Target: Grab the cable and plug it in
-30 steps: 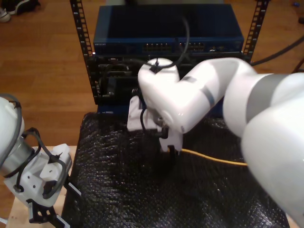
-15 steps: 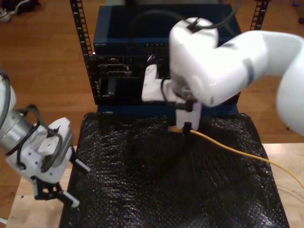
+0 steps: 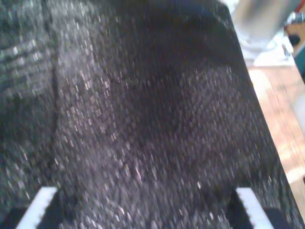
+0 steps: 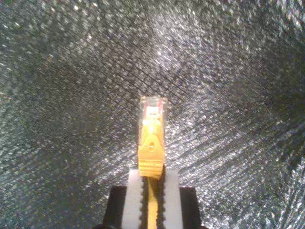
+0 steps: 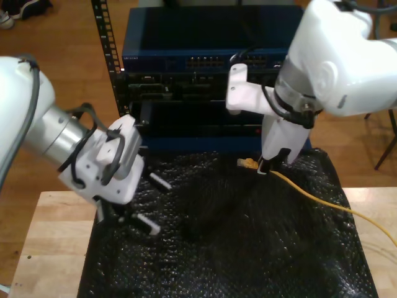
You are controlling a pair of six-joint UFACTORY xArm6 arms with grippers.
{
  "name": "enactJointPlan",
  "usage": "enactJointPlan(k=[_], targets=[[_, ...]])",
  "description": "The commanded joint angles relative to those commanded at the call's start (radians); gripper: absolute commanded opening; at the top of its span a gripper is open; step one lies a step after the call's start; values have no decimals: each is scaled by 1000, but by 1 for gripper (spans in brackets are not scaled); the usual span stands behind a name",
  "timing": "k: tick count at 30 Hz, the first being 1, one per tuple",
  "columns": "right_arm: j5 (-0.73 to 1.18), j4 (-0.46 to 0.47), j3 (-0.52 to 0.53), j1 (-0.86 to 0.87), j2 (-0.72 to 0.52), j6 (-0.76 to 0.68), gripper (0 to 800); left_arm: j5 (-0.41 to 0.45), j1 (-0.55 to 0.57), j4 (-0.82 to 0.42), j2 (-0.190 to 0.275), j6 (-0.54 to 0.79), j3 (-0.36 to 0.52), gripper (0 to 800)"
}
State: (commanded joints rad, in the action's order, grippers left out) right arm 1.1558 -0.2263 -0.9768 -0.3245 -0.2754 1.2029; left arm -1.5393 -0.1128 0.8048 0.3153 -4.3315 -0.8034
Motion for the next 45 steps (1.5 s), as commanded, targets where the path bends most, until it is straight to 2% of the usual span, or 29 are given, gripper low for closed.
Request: enactJointPlan(k=[7,11,16,19,22,33,45], targets=[[31,-118,48,55,-89,92,4,5,2,115,-28,2,-8,800],[48,-130,57,55,-133,92,4,9,5,186,-44,6,-9,800],[49,-132,63,49,-164,91,4,14,35,201,-64,8,-41,800],[49,-169,64,46,-172,91,4,14,43,209,-81,9,-58,800],[49,-195,66,41,-172,92,4,9,61,215,-81,12,-63,799],[37,-199,87,-20,-164,89,4,-2,64,218,-72,15,-54,797],[-21,-201,64,-66,-114,81,4,9,64,218,-61,21,-52,787]])
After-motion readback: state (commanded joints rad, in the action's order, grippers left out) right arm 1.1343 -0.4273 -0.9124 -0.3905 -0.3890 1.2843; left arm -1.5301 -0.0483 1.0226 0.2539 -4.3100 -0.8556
